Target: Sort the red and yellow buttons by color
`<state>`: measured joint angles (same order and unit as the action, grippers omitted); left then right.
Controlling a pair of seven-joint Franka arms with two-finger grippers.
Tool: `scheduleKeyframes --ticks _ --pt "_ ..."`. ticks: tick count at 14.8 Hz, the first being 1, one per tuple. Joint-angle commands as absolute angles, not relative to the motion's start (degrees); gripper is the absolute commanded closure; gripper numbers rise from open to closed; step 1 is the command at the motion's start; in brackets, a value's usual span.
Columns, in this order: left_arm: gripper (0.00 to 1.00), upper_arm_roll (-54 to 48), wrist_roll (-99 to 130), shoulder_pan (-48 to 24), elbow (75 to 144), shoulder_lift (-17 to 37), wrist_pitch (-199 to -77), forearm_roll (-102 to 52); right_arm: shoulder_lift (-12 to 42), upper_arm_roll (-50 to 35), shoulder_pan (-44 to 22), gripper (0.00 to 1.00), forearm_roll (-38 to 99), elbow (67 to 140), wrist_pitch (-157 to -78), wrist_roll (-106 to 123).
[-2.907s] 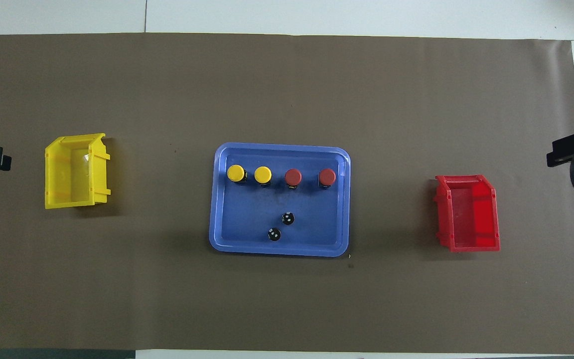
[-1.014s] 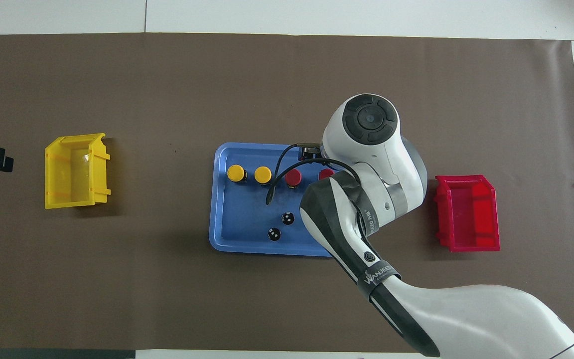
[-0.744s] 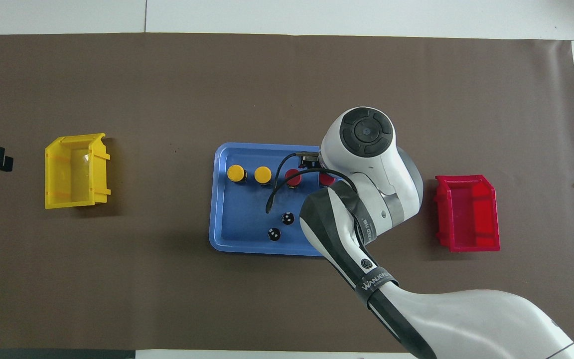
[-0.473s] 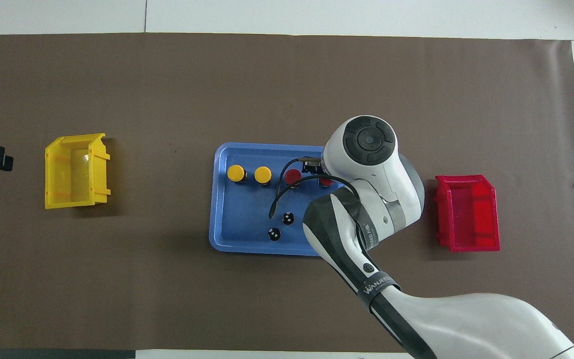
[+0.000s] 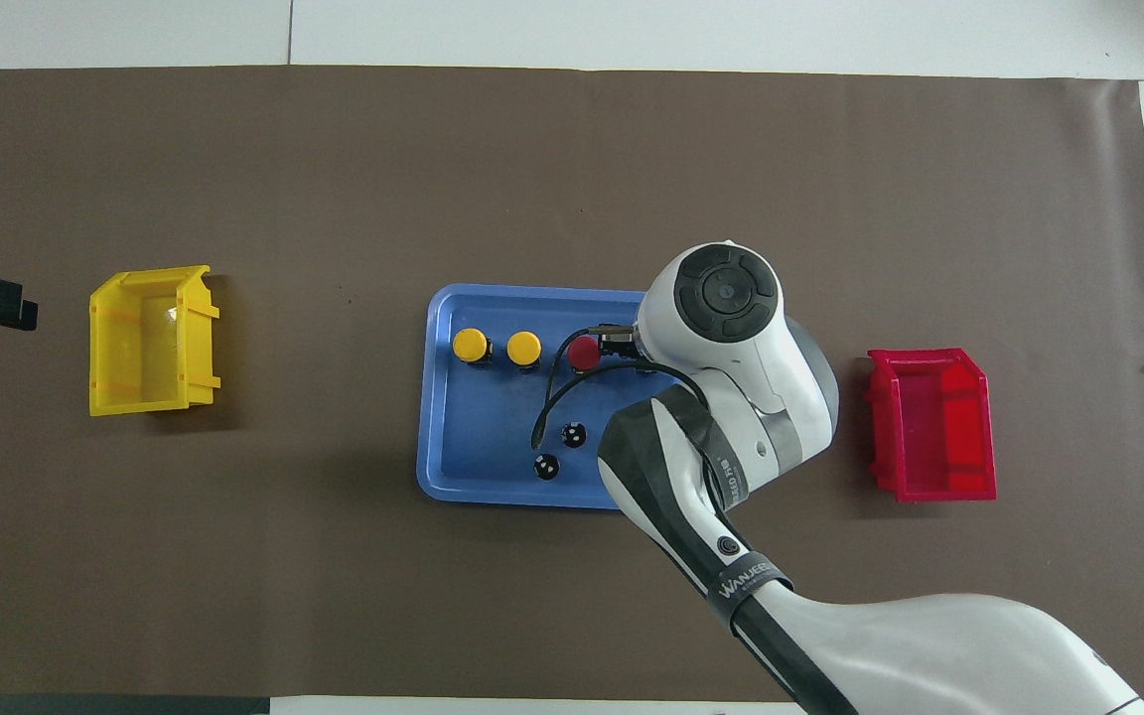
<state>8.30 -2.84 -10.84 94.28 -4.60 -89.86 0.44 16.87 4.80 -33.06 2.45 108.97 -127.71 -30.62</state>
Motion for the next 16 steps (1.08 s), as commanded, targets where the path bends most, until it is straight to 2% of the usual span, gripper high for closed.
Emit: scheduleKeyframes --ticks 1,5,7,9,10,12,13,16 --pt "0.00 8.1 -1.8 -11.1 97.8 -7.3 -91.6 1.1 15.3 4.9 -33.1 0.43 3.2 111.1 -129.3 -28.4" --pt "0.03 7.8 0.3 -12.8 98.3 -7.0 -93.7 1.1 15.4 4.9 -33.0 0.66 3.2 110.5 -128.2 -28.2" --pt "0.03 7.6 1.2 -13.6 99.6 -6.3 -96.6 1.1 15.6 4.9 -32.3 0.78 3.3 107.3 -125.0 -27.8" --pt "0.03 7.6 8.4 -18.2 102.6 -5.0 -103.1 1.1 14.2 5.0 -30.1 0.78 3.4 101.9 -116.9 -25.0" --pt "0.03 7.6 12.4 -20.5 102.7 -2.7 -105.4 1.1 11.8 5.1 -28.3 0.78 3.4 100.2 -112.6 -22.5" --pt "0.03 7.6 19.6 -25.4 102.5 1.9 -109.8 1.1 4.8 5.5 -23.3 0.78 3.4 101.5 -105.8 -15.9" --pt "0.03 7.6 23.3 -27.6 102.0 4.7 -111.6 1.1 0.8 5.5 -19.5 0.78 3.4 104.1 -102.6 -10.2" --pt "0.04 7.7 32.1 -33.1 100.5 11.7 -117.2 1.0 -9.5 5.5 -8.2 0.78 3.4 115.1 -101.6 5.8"
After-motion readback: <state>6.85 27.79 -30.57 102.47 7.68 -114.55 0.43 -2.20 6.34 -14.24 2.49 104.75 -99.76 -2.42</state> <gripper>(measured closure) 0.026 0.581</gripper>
